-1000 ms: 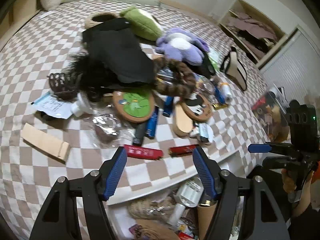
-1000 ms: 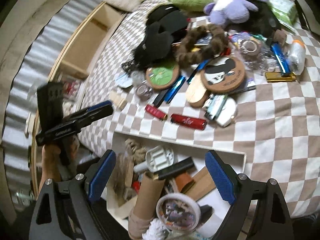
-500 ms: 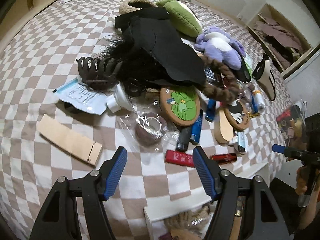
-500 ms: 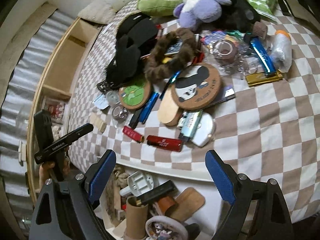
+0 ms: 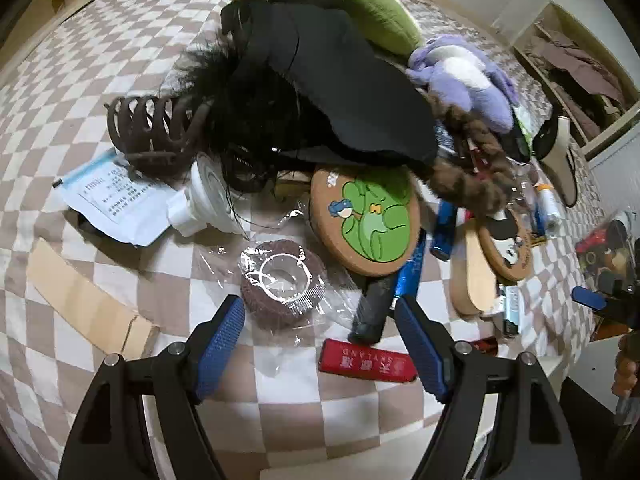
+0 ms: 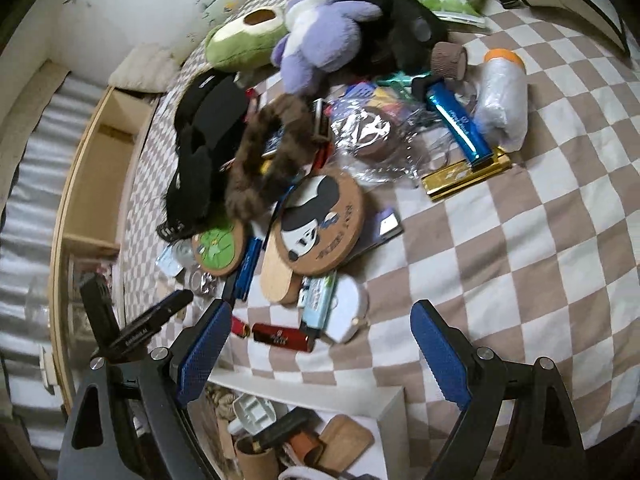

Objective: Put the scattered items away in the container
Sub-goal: 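Move the left tool back over the bed toward the bagged brown tape roll, then close the left tool on the bagged brown tape roll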

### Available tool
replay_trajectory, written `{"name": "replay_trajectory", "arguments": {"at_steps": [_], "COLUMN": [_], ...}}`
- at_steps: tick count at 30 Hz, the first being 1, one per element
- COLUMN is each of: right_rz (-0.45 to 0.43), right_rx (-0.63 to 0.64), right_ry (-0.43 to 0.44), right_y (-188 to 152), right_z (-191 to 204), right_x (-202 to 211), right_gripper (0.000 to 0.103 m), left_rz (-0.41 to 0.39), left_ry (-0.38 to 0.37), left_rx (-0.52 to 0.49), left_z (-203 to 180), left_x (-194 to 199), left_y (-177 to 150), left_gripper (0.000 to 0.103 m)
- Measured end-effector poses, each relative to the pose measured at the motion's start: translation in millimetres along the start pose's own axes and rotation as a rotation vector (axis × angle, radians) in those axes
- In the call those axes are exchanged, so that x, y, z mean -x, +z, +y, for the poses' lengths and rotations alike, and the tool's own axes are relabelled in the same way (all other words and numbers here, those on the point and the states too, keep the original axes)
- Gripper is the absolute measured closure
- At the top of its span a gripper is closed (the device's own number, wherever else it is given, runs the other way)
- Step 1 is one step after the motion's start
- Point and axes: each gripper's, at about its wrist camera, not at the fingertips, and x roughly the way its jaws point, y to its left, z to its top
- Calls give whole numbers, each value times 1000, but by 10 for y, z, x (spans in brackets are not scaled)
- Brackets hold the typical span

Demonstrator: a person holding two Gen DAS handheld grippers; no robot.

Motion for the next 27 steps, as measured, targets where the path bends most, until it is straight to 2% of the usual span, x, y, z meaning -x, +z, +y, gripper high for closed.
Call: {"name": "replay_trajectory", "arguments": {"at_steps": [5,12,16,19,22,27], "right_rz": [-34,-88,-122,-148,-148,-156], "right_rx": [0,3,6,13,11,11], "right_ry": [-33,-83,-114,-135,-121,-122], "right_y": [103,253,346,448,543,655], "right_z": [-7,-14,-21,-42,-66,-97], "right_x": [-10,-21,-28,-61,-135,-236], "right_gripper": [12,12,12,12,12,12], "left_rz": [-6,-4,10,8,11,7], "left_ry": [37,132,120,111,98,92], "left_rx": [13,-7,16,11,12,11], "left_z": [10,34,113,131,166,219], "left_x": [-96,-218,-255,-225,-195,-114], "left_y": [47,36,14,17,17,-2], "left_gripper": [25,25,26,38,46,52]}}
